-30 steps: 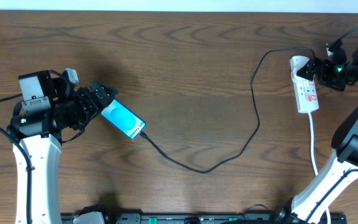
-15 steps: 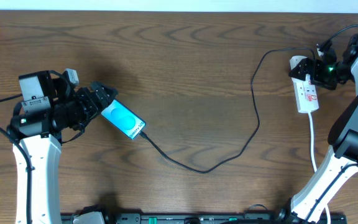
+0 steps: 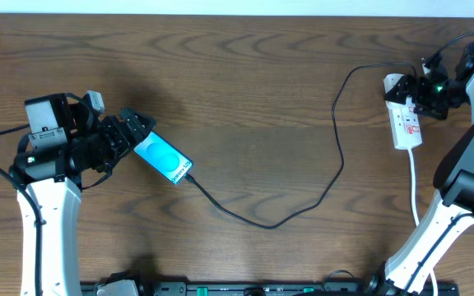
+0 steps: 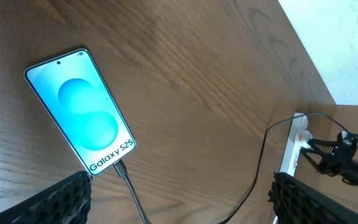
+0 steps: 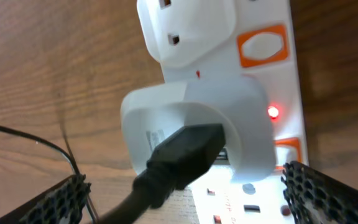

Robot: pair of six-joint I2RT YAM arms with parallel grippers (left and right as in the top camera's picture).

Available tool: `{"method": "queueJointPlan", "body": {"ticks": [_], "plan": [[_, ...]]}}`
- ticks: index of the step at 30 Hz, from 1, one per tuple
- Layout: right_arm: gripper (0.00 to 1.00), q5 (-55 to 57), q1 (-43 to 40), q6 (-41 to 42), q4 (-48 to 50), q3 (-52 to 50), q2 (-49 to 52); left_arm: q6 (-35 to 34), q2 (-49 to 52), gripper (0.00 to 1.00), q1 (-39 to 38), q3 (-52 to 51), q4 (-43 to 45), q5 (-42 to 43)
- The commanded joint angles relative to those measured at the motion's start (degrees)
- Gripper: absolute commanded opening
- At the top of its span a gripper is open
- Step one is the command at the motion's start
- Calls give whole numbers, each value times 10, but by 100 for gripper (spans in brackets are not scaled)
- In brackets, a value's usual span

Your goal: Plug charger to phone and switch on socket

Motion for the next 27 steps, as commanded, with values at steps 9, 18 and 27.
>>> {"method": "queueJointPlan", "body": {"ticks": [9,18,27], "plan": [[99,112,-3,47,-236,277,4,8,-2,92,-1,3,0,-7],[99,168,13,122,-340,349,-62,8,-2,92,0,3,-2,-7],[99,169,89,123,-340,349,-175,8,-2,92,-1,3,-2,-7]]}}
